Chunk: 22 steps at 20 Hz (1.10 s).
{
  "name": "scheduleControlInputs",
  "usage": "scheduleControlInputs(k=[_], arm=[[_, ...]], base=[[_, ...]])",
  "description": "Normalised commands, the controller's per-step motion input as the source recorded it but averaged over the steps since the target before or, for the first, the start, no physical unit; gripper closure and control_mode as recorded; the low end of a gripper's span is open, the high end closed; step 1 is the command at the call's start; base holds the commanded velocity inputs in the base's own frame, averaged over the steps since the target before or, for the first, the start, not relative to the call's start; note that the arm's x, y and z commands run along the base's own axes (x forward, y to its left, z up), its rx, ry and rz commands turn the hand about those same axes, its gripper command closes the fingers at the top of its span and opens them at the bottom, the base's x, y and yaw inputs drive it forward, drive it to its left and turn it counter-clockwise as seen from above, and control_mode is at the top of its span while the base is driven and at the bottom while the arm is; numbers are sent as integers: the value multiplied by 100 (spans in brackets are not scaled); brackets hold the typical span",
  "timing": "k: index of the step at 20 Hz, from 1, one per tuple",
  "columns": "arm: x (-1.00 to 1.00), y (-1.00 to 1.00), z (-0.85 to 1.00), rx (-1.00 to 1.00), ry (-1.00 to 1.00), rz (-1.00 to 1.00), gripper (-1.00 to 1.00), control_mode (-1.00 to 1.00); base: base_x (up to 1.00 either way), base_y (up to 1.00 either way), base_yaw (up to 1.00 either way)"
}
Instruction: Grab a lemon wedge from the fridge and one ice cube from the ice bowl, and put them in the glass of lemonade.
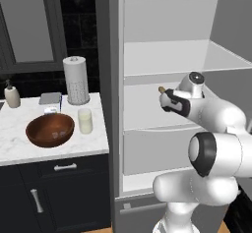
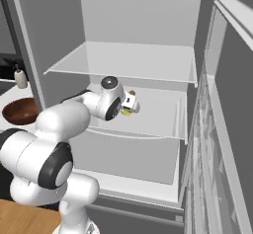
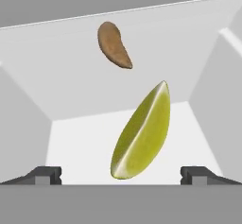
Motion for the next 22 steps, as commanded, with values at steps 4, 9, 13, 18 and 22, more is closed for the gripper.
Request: scheduleControlInputs(k=[4, 9, 13, 18, 22], arm=[[18, 0, -18, 0, 3, 0, -100, -100], [21, 0, -1, 0, 5, -1, -100, -100], [19, -3, 0, 0, 5, -7, -100, -100], [7, -13, -19, 0, 1, -8, -100, -100], [0, -16, -16, 0, 0, -7, -100, -100]], base=[[0, 0, 0], [0, 0, 0], [0, 0, 0], [0, 0, 0], [0, 0, 0]])
